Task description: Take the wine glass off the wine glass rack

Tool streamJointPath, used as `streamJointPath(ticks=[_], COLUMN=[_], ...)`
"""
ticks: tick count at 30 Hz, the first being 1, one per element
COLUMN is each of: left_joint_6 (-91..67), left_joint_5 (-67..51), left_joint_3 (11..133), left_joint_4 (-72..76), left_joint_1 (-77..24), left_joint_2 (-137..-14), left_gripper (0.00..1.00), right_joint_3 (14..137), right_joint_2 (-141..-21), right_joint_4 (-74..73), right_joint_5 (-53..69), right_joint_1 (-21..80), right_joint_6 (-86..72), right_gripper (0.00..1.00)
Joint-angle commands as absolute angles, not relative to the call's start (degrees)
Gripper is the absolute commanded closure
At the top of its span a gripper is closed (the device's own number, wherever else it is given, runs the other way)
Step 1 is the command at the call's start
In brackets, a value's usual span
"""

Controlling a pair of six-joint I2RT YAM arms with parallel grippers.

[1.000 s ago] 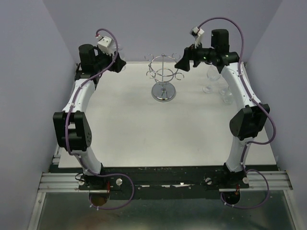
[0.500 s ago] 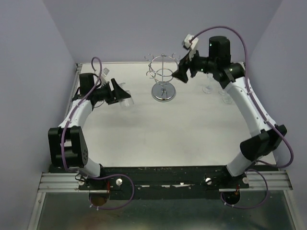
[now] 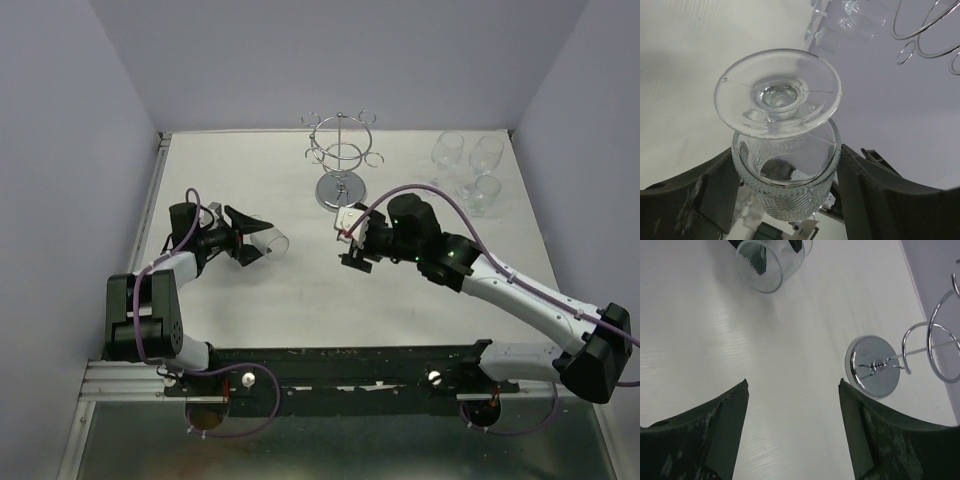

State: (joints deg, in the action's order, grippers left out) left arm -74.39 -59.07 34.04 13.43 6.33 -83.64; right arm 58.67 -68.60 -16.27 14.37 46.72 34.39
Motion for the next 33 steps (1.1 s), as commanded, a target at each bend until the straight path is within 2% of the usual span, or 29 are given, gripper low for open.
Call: streamJointPath(ticks=[1,10,20,28,33], left_joint_6=[-81.5,-83.1,-86.0,-87.3,-86.9], left_joint_5=[-61.5,-60.6,-59.7,-59.0,-58.8], left_joint_3=[36.6,35.9,33.6,32.4,31.9], left_joint_4=[12.5,8.4,3.7,2.4,2.4], left_joint_1=[6.9,8.2,9.8,10.3,10.6], left_joint_2=[-83.8,-81.2,-74.5,-71.2,-70.1], left_gripper=[1.0,1.0,1.0,1.0,1.0], right_joint_3=[59.5,70.4,75.8,76.3,76.9], right_joint_2=[-71.5,-88.0,-96.9,-100.2,-101.8], right_joint_4=[-6.3,-0.6,1.7,7.4,7.8], right_joint_5=[7.9,3.7,3.3,-13.0,-12.6], right_joint_1=[50.3,54.1,58.9,60.5,60.5], right_joint_6=[30.2,12.9,12.4,13.8,14.4], right_gripper=[0.21,0.31,0.33,0.3,0.29])
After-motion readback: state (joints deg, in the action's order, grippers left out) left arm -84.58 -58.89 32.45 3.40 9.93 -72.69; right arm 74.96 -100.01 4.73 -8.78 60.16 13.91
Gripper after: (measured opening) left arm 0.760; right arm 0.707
